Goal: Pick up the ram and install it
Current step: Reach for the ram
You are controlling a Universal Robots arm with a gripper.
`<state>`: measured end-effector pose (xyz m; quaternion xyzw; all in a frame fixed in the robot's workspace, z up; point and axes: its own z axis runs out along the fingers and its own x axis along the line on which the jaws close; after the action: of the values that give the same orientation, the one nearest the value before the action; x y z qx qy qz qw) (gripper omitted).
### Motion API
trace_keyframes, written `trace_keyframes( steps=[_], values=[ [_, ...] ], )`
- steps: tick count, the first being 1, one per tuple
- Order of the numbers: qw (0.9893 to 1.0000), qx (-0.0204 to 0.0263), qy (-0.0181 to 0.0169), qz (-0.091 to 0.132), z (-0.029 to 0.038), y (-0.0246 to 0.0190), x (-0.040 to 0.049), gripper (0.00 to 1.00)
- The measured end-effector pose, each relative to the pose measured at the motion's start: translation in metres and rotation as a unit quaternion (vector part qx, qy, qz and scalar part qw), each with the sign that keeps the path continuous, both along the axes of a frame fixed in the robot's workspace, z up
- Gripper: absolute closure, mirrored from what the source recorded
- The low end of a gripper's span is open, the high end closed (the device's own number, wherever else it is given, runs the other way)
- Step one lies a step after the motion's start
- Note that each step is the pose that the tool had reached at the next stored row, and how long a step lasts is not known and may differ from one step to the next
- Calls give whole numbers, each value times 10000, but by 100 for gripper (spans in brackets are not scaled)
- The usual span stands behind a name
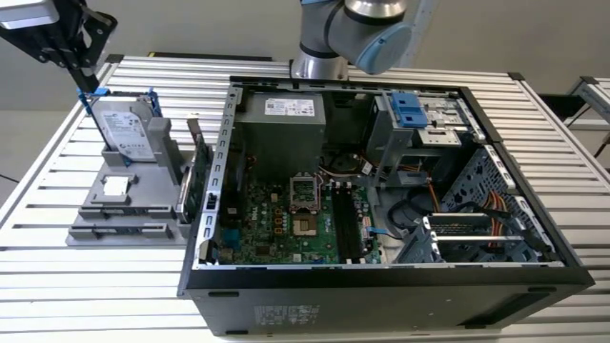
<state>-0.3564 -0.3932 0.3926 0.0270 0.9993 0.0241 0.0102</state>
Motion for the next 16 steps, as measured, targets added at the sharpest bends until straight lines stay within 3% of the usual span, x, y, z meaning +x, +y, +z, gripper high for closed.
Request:
trace_keyframes(
  steps=[7, 16],
  values=[
    [10000, 0, 0, 1, 0, -31, 0, 100],
    [10000, 0, 0, 1, 0, -168, 0, 100]
  ],
)
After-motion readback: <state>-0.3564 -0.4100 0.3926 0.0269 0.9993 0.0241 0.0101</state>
